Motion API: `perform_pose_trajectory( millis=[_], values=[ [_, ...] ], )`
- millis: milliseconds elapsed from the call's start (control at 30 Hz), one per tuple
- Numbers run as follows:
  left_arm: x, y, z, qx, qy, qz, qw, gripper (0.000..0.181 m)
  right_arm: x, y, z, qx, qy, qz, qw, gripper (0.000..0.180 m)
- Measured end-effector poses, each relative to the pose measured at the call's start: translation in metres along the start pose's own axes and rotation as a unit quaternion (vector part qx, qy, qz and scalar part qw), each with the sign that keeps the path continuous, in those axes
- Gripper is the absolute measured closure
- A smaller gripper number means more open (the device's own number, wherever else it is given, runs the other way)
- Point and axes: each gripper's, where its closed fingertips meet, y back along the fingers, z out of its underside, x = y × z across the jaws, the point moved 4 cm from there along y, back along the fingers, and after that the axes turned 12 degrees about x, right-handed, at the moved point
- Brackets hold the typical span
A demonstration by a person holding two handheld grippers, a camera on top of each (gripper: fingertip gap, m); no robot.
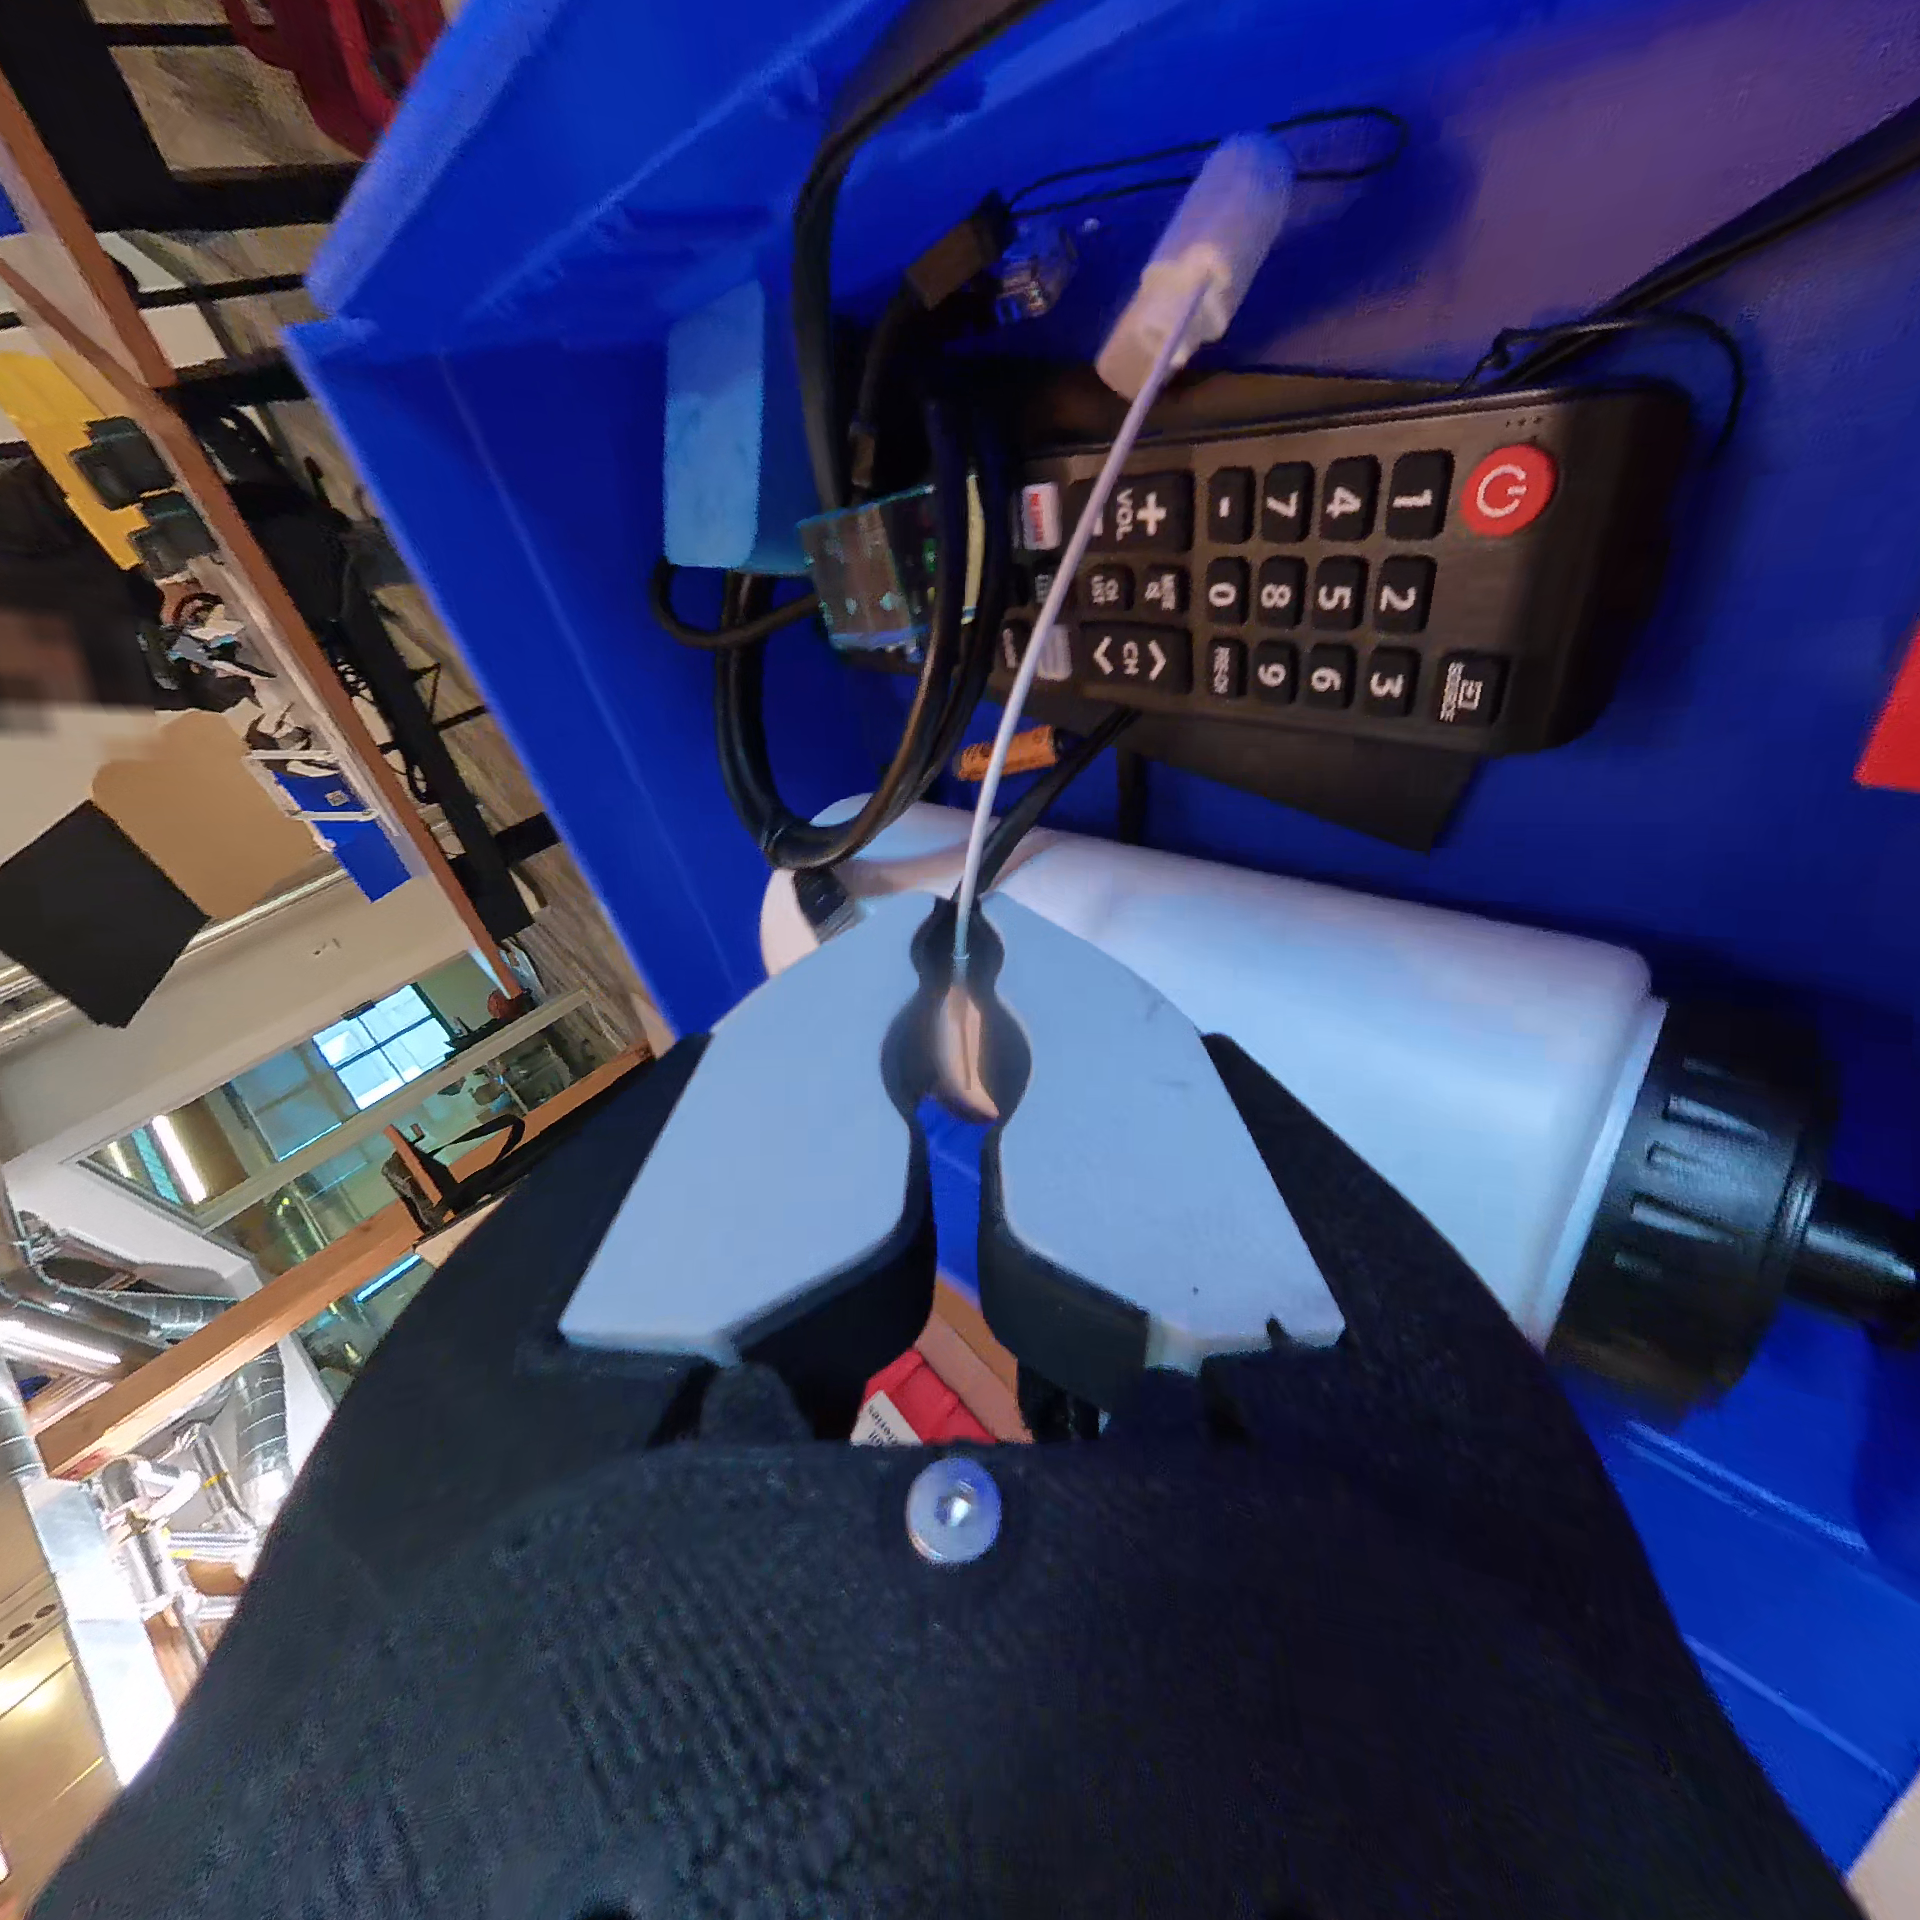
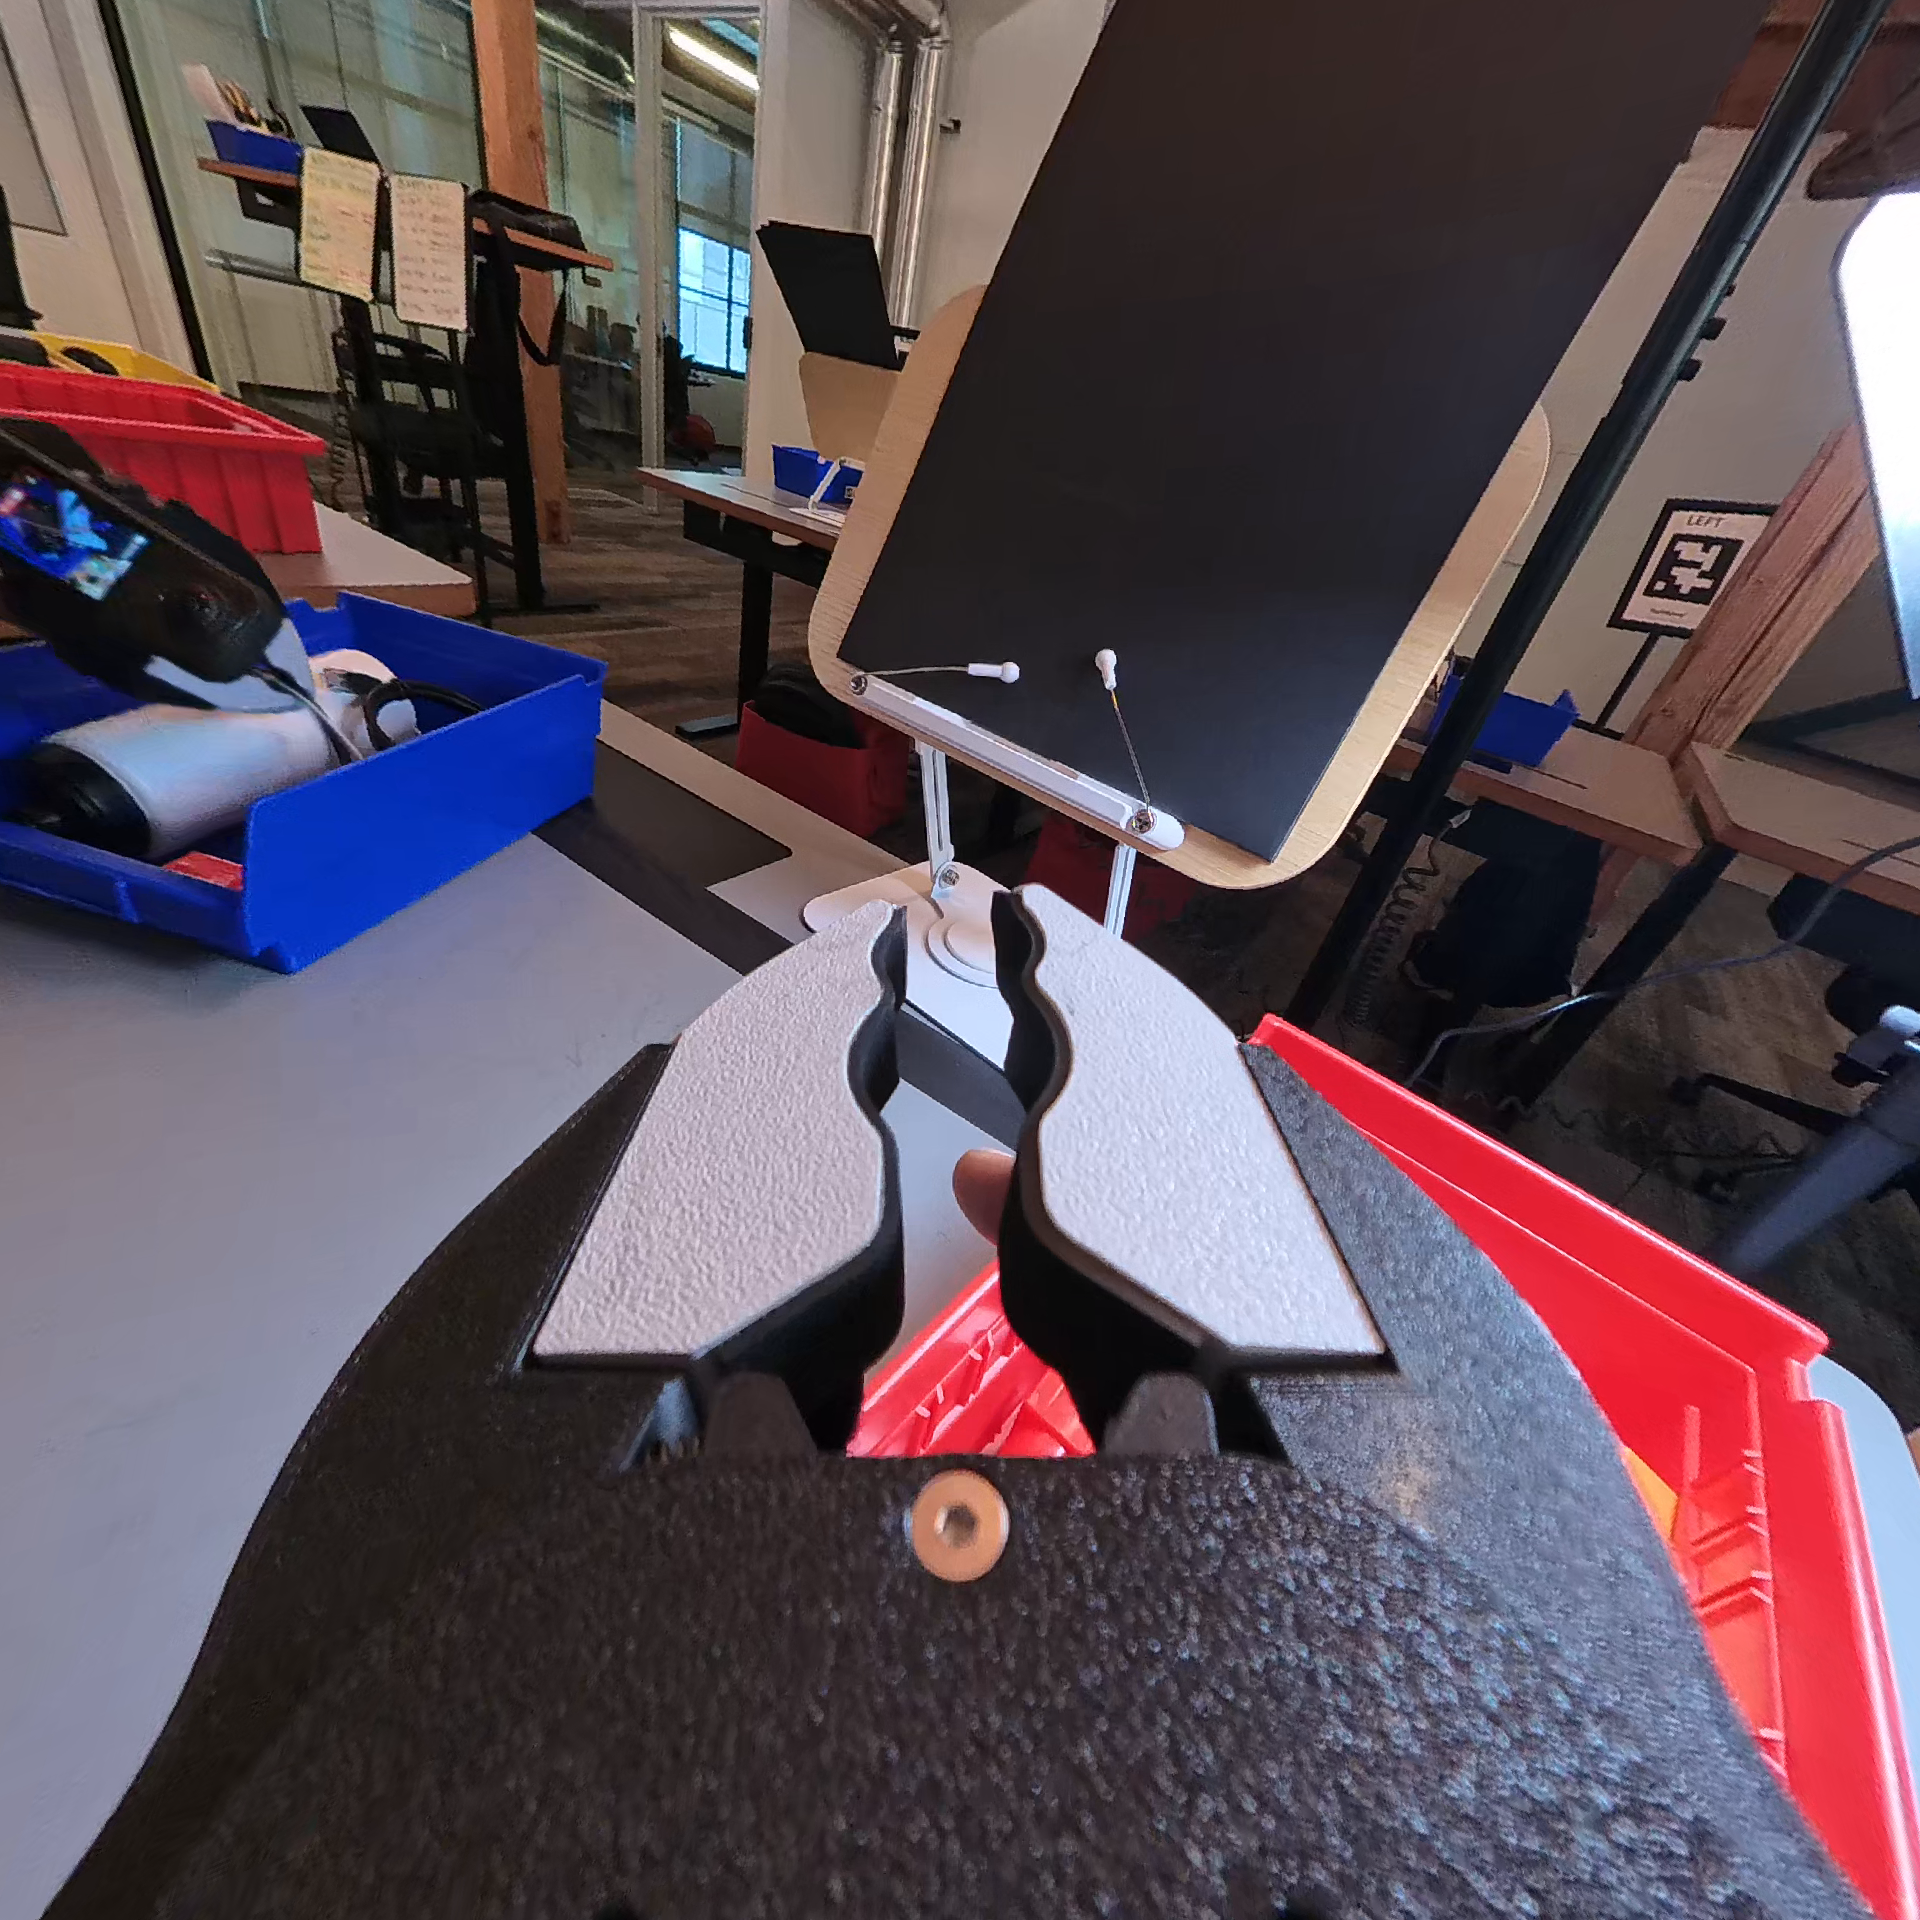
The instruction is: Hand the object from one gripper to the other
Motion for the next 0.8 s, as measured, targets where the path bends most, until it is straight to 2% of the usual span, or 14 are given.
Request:
perform_pose_trajectory(
  millis=[233, 400, 600, 800],
  values=[
    [-0.027, 0.058, 0.0, 0.051, 0.061, -0.039, 0.996, 0.179, -0.004, 0.005, -0.017, 0.027, -0.001, -0.009, 1.0, 0.164],
    [-0.043, 0.112, -0.025, 0.179, 0.168, -0.068, 0.967, 0.179, -0.01, 0.008, -0.028, 0.049, -0.009, -0.029, 0.998, 0.164],
    [-0.039, 0.178, -0.095, 0.393, 0.277, -0.061, 0.875, 0.179, -0.036, 0.008, -0.038, 0.08, -0.029, -0.108, 0.99, 0.158],
    [-0.011, 0.231, -0.173, 0.583, 0.332, 0.012, 0.741, 0.179, -0.093, 0.004, -0.053, 0.114, -0.056, -0.218, 0.968, 0.152]
  ],
)
